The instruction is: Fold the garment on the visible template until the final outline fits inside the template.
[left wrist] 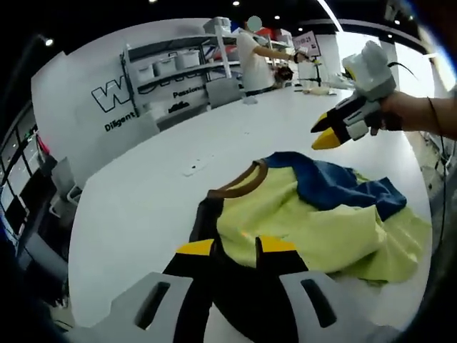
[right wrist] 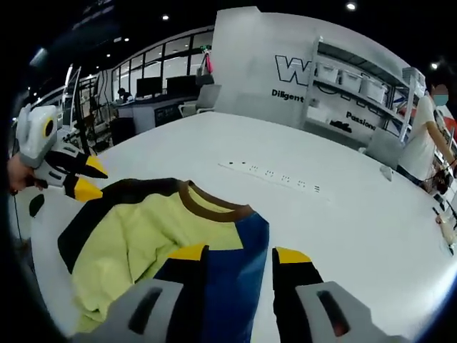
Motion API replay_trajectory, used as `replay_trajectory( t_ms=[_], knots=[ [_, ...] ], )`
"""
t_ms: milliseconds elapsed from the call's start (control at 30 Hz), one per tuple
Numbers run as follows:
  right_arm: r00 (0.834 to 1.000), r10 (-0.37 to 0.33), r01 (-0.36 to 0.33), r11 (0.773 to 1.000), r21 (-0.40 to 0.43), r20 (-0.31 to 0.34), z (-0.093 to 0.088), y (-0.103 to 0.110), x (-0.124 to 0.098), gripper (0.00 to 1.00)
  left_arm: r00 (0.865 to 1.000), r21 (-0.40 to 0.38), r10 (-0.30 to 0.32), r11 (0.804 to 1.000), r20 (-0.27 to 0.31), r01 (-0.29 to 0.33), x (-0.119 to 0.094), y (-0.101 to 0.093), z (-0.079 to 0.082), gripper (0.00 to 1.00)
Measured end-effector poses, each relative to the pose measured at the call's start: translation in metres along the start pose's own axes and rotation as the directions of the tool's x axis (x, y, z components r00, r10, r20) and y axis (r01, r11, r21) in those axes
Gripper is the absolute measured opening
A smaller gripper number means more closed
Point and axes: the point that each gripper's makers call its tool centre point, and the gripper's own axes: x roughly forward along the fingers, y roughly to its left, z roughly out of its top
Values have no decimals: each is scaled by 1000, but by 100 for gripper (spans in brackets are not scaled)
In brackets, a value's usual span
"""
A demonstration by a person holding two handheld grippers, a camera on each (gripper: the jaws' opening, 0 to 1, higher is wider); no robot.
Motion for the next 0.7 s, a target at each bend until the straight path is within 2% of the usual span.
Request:
replay_trajectory(
  t_ms=[233, 267, 433, 467, 533, 700],
  knots=[
    [1000, 0, 0, 1000, -10, -4, -8, 3, -7, 34, 1000, -17, 5, 1000, 16, -5, -16, -12, -8, 19],
    [1000, 4, -4, 1000, -10, -1, -8, 3, -8, 34, 1000, -28, -13, 1000, 13, 13, -22, -24, -14, 19],
    [1000, 6, -6, 1000, -3, 4, -8, 5, -10, 34, 999, -49, -43, 998, 7, 44, -30, -39, -22, 19],
    [1000, 12, -12, 1000, 1, 4, -10, 8, -11, 34, 998, -60, -70, 996, 2, 70, -34, -47, -28, 19],
    [1000, 15, -15, 1000, 6, 4, -12, 9, -12, 34, 997, -55, -79, 995, -14, 78, -35, -50, -32, 18],
    [1000, 23, -23, 999, 24, -2, -18, 13, -13, 35, 988, -107, -151, 983, -10, 149, -39, -67, -39, 17]
  ],
)
